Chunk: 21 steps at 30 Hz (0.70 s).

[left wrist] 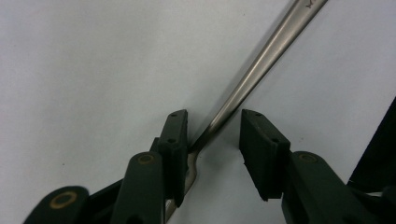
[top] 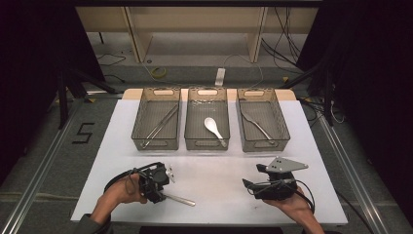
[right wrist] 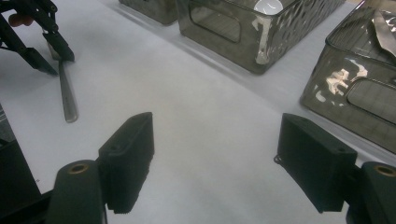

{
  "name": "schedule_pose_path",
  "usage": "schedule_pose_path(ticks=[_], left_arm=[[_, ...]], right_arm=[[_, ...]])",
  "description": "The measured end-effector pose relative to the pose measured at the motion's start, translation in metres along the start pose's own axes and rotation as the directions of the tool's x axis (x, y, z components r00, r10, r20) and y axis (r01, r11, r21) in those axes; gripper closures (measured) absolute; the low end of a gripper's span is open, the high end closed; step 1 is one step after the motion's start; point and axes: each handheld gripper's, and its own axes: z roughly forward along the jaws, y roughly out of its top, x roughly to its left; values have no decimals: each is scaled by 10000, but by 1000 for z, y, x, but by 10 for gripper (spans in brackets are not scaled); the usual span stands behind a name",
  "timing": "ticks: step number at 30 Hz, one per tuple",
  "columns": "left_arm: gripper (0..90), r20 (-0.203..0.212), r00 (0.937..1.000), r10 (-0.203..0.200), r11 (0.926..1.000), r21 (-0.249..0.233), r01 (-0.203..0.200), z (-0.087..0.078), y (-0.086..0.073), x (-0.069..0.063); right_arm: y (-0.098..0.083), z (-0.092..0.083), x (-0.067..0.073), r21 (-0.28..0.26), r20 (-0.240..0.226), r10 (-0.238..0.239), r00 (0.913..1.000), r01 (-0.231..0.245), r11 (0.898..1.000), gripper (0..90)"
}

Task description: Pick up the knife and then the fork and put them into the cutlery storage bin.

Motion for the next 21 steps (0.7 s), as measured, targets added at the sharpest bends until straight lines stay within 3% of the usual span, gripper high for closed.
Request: schedule_pose_path(ticks=[4,12,17,21], left_arm=[[662,38,9999,-141,9999,-32,141,1,1,1],[752,186,9998,-51,10000,39,51,0,2,1],[793,211,9992,348,9993,147,-351,0,3,0],[840,273,9987,426,9990,131,-429,0,3,-1]], right_arm=[[0,0,0,2,-10,15,10000,-15,10000,282],[0,1,0,60,11,0,10000,0,10000,282],[-1,1,-1,105,-2,-10,10000,10,9999,282],[-1,1,-1,102,24,33,10000,-33,9999,282]])
